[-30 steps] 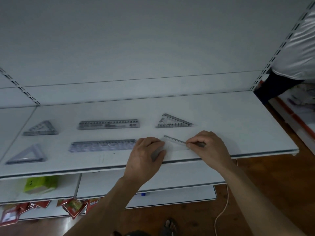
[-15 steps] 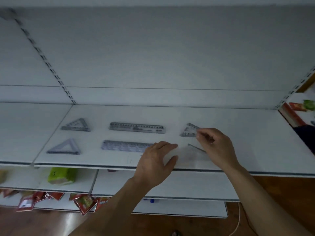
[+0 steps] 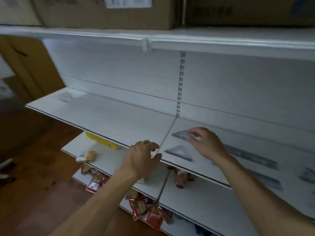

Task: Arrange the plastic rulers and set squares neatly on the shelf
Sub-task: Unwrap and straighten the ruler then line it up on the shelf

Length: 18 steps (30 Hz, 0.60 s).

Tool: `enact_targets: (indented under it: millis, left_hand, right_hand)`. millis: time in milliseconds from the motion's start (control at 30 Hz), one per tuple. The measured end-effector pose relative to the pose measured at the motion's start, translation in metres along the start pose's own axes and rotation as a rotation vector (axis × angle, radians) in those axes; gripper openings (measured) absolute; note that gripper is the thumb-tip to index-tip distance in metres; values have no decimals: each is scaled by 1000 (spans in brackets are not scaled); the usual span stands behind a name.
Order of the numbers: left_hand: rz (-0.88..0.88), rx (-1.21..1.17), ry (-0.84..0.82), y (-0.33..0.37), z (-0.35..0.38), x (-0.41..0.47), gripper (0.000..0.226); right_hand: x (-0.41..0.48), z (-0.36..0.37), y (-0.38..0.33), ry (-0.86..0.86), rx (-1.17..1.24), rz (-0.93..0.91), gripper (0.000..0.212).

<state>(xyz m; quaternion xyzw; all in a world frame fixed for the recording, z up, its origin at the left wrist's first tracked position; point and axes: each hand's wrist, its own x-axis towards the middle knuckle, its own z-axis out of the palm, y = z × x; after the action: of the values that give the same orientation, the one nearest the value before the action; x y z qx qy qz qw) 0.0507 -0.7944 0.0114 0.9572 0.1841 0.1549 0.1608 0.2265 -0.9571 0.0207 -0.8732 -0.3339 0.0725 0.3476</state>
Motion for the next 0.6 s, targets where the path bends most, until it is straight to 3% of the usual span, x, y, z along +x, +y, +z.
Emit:
enact_targets:
  millis: [267, 600]
  left_hand:
    - [-270, 113, 68, -152, -85, -41, 42]
    - [-514, 32, 116, -283, -107, -36, 42]
  right_hand:
    - [65, 129, -156, -179, -10, -192, 36]
    - [146, 249, -254, -333, -22, -317, 37]
